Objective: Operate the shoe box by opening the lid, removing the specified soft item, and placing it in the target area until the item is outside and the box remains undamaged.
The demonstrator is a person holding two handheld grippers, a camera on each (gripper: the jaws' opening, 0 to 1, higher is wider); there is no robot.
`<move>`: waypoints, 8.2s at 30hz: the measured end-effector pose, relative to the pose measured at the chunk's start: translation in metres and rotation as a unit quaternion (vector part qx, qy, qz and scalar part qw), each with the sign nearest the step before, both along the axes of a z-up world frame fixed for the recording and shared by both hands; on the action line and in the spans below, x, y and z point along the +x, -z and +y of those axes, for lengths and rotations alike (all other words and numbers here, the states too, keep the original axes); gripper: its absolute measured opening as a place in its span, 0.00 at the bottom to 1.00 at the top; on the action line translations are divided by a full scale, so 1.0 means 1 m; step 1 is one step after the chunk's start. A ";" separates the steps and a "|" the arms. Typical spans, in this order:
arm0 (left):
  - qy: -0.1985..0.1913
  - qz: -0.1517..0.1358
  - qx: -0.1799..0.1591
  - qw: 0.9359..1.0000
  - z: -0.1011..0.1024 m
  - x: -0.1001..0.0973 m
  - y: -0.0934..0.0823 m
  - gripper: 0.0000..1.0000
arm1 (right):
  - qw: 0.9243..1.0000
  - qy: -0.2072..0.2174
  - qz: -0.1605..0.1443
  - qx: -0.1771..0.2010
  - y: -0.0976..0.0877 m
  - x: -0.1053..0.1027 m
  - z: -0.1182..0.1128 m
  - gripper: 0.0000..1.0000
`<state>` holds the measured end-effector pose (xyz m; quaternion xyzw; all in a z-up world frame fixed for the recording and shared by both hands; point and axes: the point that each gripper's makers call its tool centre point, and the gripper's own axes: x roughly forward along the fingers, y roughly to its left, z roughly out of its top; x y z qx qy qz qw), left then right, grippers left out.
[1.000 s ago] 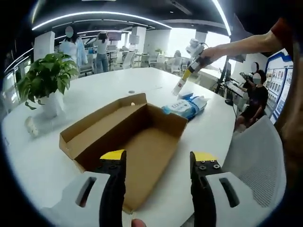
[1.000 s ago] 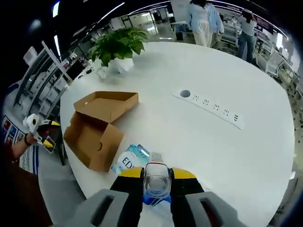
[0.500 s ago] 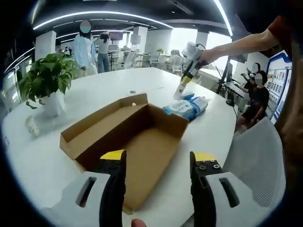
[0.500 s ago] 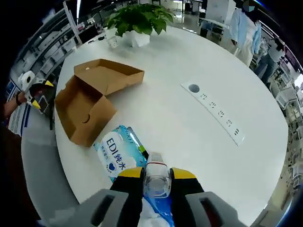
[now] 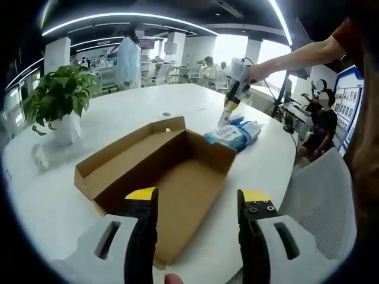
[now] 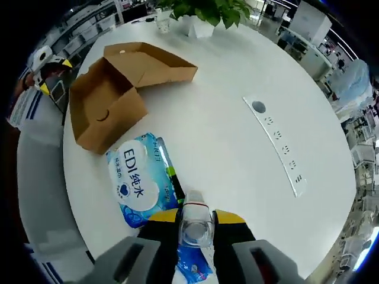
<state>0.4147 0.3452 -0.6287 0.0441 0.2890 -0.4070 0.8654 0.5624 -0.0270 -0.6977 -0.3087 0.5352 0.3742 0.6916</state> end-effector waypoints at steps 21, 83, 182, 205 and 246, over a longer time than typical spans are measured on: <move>-0.004 0.004 0.003 1.000 0.004 0.002 0.002 0.53 | 0.985 -0.157 0.010 -0.068 0.014 -0.001 0.005 0.17; 0.010 -0.008 -0.003 1.000 -0.004 0.001 -0.010 0.53 | 0.997 -0.070 -0.033 0.015 -0.044 0.009 -0.003 0.30; -0.183 0.038 -0.084 0.979 0.049 -0.011 0.004 0.52 | 0.830 0.323 -0.062 0.451 -0.047 -0.181 0.097 0.43; -0.298 0.094 -0.066 0.948 0.082 0.009 0.049 0.50 | 0.826 0.341 -0.060 0.445 -0.039 -0.198 0.092 0.42; -0.325 0.160 0.018 0.932 0.096 0.001 0.103 0.19 | 0.825 0.349 -0.055 0.441 -0.038 -0.203 0.099 0.39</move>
